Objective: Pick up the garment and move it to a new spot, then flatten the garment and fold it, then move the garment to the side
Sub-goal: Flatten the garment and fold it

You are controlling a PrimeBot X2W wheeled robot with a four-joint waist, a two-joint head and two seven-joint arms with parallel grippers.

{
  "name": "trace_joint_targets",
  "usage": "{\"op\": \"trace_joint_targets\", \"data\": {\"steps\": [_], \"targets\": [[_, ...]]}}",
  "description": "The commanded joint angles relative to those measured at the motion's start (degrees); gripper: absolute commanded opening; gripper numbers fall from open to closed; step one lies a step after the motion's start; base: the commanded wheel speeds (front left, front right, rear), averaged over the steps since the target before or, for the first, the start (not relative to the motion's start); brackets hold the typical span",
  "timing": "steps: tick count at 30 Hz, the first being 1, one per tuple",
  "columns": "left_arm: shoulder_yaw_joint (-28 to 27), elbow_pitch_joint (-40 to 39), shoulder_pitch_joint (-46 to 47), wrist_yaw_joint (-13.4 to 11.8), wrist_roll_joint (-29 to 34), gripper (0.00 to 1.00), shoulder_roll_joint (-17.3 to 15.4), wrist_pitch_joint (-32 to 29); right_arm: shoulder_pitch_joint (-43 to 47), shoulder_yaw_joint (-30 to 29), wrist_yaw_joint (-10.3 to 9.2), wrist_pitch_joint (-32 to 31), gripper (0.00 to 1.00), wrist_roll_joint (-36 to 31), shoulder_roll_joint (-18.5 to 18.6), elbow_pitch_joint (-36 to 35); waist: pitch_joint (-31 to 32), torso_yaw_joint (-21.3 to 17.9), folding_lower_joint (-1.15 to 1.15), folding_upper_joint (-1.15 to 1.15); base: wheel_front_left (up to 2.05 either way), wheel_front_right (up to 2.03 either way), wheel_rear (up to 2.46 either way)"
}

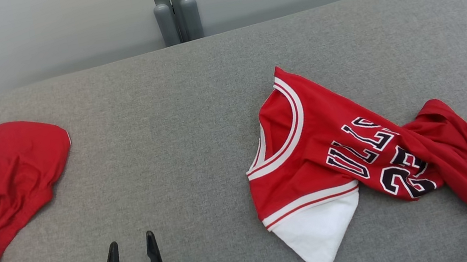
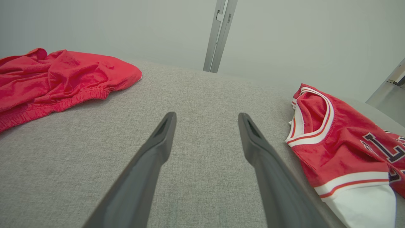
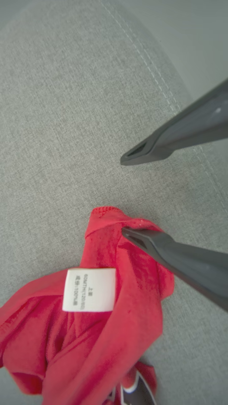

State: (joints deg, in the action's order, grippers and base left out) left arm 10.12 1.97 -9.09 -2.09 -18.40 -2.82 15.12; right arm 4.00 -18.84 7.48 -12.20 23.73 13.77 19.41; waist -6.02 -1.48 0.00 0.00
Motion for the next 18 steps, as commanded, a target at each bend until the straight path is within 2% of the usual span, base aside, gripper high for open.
{"op": "trace_joint_targets", "data": {"steps": [1, 4, 8, 14, 18], "targets": [[-0.02, -0.18, -0.90, -0.29, -0.24, 1.00, -0.16, 0.03, 0.96, -0.57, 0.01, 0.73, 1.00, -1.27, 0.48, 0.16, 0.53, -0.39, 0.00, 0.00, 0.00, 0.00, 0.00], [0.21, -0.33, -1.49, -0.50, -0.54, 1.00, -0.15, 0.03, 1.54, -1.68, 0.01, 1.54, 1.00, -2.81, 1.00, -1.30, 0.95, -0.67, 0.00, 0.00, 0.00, 0.00, 0.00], [0.10, -0.47, -1.29, -0.68, -0.92, 1.00, -0.15, 0.03, -0.14, 0.11, 0.01, 1.19, 1.00, -4.85, 0.81, -7.74, 1.39, -0.84, 0.00, 0.00, 0.00, 0.00, 0.00], [0.78, -0.54, 0.33, -0.40, -0.53, 1.00, -0.15, 0.03, -6.94, 8.28, 0.02, -4.64, 1.00, -5.92, 0.70, -17.98, 0.97, 0.41, 0.00, 0.00, 0.00, 0.00, 0.00], [1.67, -0.41, 1.63, 0.08, -0.40, 1.00, -0.15, 0.03, -14.64, 13.17, 0.00, -9.64, 1.00, -4.38, -1.08, -18.08, -0.52, 2.26, 0.00, 0.00, 0.00, 0.00, 0.00]]}}
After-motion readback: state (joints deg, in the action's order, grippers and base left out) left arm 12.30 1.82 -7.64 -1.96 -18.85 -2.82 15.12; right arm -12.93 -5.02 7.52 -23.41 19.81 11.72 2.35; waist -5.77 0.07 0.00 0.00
